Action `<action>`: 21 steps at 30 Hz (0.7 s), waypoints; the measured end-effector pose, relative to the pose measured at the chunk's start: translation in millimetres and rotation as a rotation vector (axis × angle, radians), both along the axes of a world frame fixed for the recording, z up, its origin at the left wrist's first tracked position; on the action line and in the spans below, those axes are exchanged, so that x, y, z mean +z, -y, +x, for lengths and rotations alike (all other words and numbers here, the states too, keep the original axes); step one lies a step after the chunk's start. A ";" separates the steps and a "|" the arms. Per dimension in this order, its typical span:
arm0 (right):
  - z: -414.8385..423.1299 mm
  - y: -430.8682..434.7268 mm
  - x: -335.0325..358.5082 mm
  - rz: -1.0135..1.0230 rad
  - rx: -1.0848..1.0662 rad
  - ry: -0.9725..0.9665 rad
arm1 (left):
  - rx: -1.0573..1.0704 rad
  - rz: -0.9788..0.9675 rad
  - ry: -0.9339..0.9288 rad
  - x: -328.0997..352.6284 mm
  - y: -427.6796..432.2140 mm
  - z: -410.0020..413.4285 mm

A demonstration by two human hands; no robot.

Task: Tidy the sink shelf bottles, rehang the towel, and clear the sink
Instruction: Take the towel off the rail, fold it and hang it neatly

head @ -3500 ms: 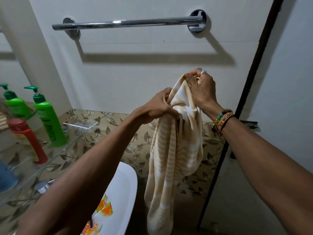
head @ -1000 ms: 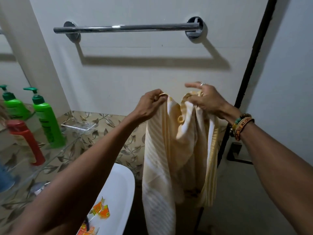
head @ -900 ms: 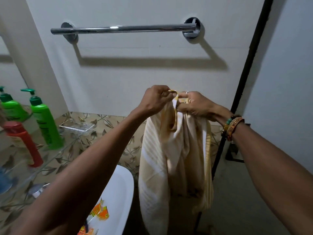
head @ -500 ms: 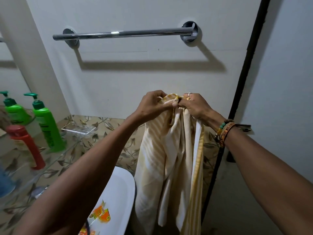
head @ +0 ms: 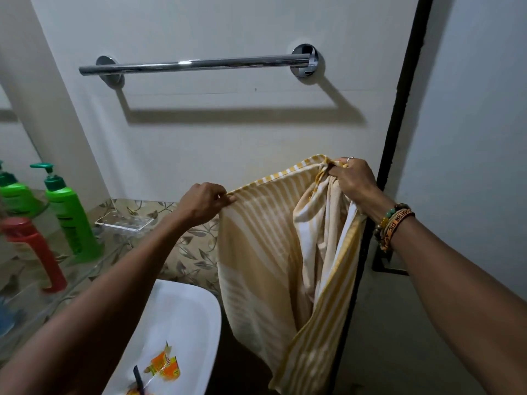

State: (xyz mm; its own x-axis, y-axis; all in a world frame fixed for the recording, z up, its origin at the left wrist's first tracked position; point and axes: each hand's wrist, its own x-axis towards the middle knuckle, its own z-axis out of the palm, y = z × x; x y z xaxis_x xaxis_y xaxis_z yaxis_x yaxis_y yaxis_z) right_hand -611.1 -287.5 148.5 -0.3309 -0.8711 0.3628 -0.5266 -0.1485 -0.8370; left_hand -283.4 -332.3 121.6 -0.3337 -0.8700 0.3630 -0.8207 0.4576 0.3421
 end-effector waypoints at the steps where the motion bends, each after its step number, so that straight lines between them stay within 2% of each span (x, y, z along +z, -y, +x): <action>1: -1.8 -1.5 0.5 0.019 0.012 -0.015 | -0.018 -0.035 -0.033 2.3 -1.6 -1.9; 3: -1.9 -4.0 2.1 0.038 0.045 -0.042 | -0.052 -0.093 -0.133 7.2 -6.9 -11.7; 7: 11.2 -10.3 11.7 -0.007 0.134 -0.053 | -0.082 -0.071 -0.474 16.2 -16.4 -39.5; 11: 40.3 -17.0 21.9 -0.037 0.349 -0.143 | -0.218 -0.144 -0.397 36.9 -30.0 -75.3; 14: 58.2 -17.9 22.8 0.008 0.523 -0.134 | -0.257 -0.133 -0.367 51.2 -34.0 -97.0; 18: 55.5 -21.0 20.7 0.019 0.590 -0.075 | -0.241 -0.088 -0.437 62.1 -34.3 -94.6; 21: 53.7 -23.0 15.3 0.046 0.611 -0.064 | -0.177 -0.124 -0.470 59.7 -38.1 -96.8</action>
State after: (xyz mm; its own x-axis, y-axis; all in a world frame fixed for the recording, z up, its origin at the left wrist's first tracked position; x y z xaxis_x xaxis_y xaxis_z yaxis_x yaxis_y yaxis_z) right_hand -557.4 -264.5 163.8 0.2539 -0.9118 0.3226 -0.4071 -0.4033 -0.8195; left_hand -380.3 -294.2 181.3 -0.2479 -0.7556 0.6063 -0.4975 0.6363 0.5896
